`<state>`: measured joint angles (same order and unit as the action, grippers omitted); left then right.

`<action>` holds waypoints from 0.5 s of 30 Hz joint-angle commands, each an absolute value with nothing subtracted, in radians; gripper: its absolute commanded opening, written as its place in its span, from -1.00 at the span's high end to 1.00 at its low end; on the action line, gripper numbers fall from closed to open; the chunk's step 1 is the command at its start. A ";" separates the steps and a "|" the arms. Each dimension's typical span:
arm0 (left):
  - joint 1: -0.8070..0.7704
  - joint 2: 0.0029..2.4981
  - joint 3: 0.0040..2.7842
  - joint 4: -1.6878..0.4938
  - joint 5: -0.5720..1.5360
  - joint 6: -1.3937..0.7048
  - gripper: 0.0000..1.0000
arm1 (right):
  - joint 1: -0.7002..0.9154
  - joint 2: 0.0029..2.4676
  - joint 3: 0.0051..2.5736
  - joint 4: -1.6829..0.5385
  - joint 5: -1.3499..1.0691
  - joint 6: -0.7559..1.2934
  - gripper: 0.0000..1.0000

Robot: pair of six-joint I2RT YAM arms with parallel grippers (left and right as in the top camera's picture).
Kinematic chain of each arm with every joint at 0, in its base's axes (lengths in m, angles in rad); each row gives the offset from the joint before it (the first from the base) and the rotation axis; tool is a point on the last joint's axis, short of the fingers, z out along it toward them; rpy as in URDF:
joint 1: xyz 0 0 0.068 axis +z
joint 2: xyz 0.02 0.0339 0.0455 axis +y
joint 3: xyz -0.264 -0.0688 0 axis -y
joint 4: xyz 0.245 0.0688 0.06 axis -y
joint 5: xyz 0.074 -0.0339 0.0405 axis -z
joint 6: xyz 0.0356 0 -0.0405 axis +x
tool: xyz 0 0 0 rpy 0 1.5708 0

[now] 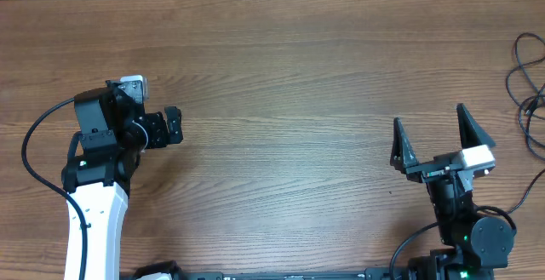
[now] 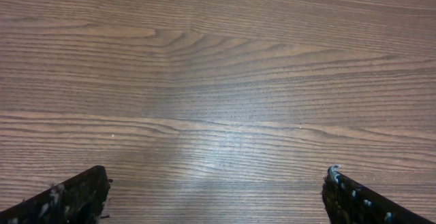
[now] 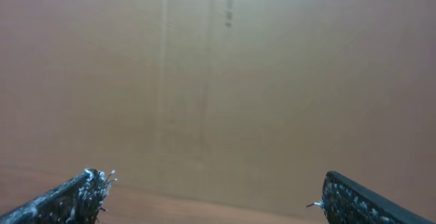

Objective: Untangle cables

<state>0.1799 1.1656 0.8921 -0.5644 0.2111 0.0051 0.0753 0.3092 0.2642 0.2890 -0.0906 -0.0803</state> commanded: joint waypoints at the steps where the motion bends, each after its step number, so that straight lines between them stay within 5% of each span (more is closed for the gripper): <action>1: 0.176 1.171 0.889 -0.565 0.207 -0.004 -0.99 | 0.078 0.257 0.211 0.281 -0.007 -0.067 -1.00; 7: 0.176 1.171 0.889 -0.565 0.207 -0.004 -0.99 | 0.078 0.194 0.113 0.274 0.113 0.207 -1.00; 15: 0.176 1.171 0.889 -0.565 0.207 -0.004 -0.99 | 0.078 0.190 0.078 0.221 0.115 0.208 -1.00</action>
<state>0.1799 1.1656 0.8921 -0.5644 0.2111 0.0051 0.0753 0.1997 0.0967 0.2298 0.0917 0.1753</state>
